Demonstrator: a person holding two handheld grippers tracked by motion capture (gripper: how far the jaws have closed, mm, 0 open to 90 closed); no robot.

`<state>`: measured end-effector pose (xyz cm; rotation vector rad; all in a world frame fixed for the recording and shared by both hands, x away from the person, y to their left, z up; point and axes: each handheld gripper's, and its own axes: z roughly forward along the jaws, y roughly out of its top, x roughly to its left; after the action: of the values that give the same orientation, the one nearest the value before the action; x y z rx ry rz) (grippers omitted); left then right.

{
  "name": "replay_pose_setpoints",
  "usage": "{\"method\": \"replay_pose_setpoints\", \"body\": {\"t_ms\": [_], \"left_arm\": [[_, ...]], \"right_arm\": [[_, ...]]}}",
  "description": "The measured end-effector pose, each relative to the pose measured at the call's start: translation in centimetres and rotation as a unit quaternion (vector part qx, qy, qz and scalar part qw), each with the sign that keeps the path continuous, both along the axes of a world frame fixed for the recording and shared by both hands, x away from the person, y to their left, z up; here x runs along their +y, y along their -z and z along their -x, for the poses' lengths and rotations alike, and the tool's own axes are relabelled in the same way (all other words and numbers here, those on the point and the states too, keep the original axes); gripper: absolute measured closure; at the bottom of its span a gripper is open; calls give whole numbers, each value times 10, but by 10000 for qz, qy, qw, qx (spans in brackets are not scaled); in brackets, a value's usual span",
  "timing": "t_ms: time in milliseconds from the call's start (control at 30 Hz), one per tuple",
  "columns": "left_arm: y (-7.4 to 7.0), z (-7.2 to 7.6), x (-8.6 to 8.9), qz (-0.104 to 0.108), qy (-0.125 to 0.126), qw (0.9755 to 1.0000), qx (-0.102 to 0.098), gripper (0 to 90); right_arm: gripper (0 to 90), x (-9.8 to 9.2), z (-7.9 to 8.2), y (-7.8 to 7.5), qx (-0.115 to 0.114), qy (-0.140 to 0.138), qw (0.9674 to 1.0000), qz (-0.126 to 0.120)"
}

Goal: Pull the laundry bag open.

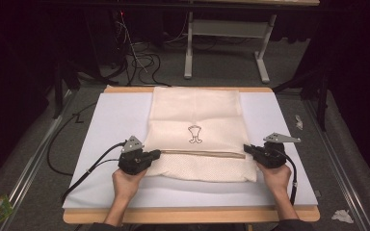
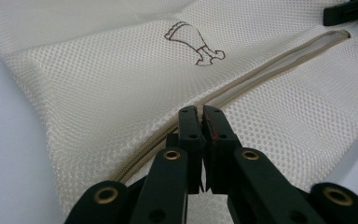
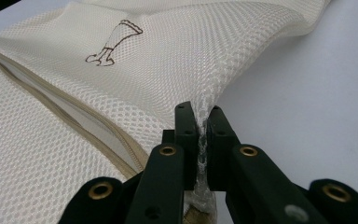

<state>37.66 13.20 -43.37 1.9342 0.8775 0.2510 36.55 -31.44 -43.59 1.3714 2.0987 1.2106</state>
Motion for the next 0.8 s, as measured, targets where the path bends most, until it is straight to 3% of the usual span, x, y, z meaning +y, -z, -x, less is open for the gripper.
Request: {"method": "replay_pose_setpoints", "body": {"t_ms": [800], "left_arm": [[-2,2,22,140,-231,9996,-28,870]], "right_arm": [[875,-4,-1,-3,-18,21,10000,12]]}}
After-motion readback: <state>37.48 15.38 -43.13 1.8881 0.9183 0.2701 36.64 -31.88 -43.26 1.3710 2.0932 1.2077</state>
